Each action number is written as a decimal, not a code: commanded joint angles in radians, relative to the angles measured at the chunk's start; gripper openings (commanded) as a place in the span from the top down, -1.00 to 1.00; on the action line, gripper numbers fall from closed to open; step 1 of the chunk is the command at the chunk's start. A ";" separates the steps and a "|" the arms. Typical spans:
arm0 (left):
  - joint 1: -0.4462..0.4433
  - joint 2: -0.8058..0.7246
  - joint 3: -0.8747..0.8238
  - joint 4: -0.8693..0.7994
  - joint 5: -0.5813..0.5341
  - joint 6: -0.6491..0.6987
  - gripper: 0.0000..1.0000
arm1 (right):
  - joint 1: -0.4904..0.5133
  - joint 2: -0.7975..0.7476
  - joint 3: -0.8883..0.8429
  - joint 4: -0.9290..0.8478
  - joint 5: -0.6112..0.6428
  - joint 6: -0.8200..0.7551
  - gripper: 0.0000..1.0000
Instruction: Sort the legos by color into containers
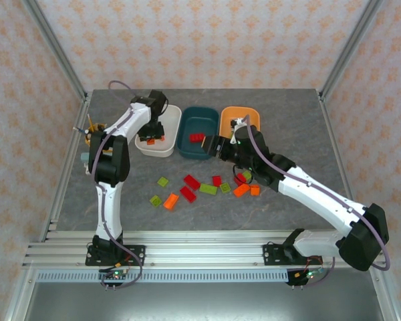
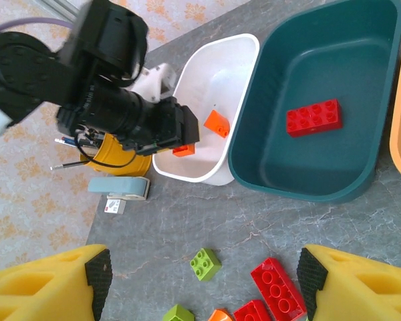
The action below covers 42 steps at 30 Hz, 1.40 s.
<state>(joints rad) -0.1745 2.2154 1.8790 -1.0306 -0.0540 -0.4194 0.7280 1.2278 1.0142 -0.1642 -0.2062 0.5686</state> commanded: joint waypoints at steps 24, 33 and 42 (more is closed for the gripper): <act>-0.108 -0.712 -0.430 0.217 0.291 -0.164 -0.48 | -0.146 0.156 0.096 -0.694 0.234 0.031 -0.24; -0.416 -1.096 -0.915 0.521 0.264 -0.369 -0.51 | -0.272 0.293 0.038 -0.496 0.082 0.175 -0.24; -0.518 -1.168 -0.943 0.476 0.172 -0.407 -0.52 | -0.309 0.375 -0.015 -0.380 0.070 0.316 -0.22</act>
<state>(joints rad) -0.6830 1.0611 0.9253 -0.5728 0.1802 -0.7956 0.4355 1.5864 1.0279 -0.6041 -0.1295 0.8074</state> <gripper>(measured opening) 0.759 0.610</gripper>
